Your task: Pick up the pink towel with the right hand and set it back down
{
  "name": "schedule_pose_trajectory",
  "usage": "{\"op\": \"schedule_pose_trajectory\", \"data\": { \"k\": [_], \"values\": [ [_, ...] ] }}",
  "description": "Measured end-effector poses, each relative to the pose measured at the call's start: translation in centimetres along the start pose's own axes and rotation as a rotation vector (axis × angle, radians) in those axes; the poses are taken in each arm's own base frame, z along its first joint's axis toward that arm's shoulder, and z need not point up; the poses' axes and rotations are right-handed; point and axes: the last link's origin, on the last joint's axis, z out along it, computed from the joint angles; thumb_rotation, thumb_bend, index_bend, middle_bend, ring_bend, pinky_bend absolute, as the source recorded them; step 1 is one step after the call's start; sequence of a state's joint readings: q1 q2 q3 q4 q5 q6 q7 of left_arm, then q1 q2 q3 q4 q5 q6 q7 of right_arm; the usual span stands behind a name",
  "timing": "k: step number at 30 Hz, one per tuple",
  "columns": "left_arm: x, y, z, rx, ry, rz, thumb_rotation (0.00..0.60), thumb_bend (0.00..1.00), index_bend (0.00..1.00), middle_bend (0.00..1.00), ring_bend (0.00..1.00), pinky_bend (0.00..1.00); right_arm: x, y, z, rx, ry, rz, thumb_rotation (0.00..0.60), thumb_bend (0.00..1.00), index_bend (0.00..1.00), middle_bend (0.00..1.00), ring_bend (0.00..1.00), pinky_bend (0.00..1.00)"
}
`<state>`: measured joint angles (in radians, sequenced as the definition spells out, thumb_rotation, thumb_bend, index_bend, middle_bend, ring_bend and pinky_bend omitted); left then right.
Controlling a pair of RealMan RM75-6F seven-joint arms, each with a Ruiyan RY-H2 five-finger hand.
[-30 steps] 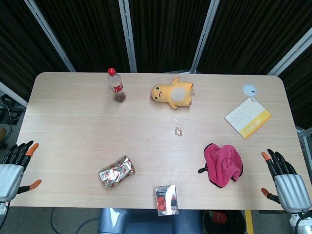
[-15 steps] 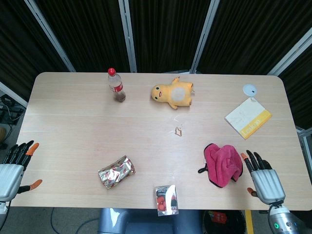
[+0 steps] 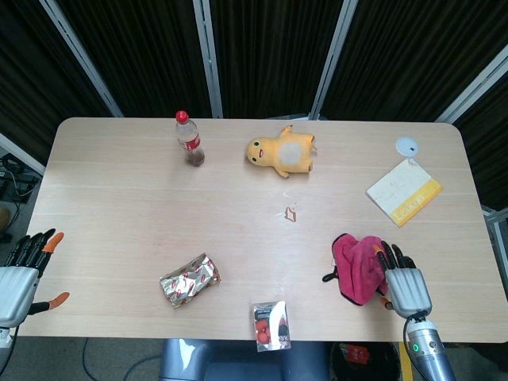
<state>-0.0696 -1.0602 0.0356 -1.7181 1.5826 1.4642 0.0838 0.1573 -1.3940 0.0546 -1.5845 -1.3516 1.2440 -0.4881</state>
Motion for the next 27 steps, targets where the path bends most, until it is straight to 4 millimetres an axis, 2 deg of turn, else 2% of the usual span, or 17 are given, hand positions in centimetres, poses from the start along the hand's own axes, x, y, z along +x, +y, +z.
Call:
{"op": "schedule_pose_trajectory", "data": {
  "k": [7, 27],
  "values": [
    [-0.1, 0.0, 0.1, 0.006, -0.009, -0.005, 0.600, 0.00, 0.00, 0.00, 0.00, 0.00, -0.5, 0.5, 1.8, -0.027, -0.023, 0.000, 0.600, 0.00, 0.03, 0.00, 0.00, 0.22],
    [-0.7, -0.2, 0.8, 0.032, -0.054, -0.030, 0.600, 0.00, 0.00, 0.00, 0.00, 0.00, -1.8, -0.2, 6.4, -0.058, -0.085, -0.004, 0.600, 0.00, 0.03, 0.00, 0.00, 0.22]
  ]
}}
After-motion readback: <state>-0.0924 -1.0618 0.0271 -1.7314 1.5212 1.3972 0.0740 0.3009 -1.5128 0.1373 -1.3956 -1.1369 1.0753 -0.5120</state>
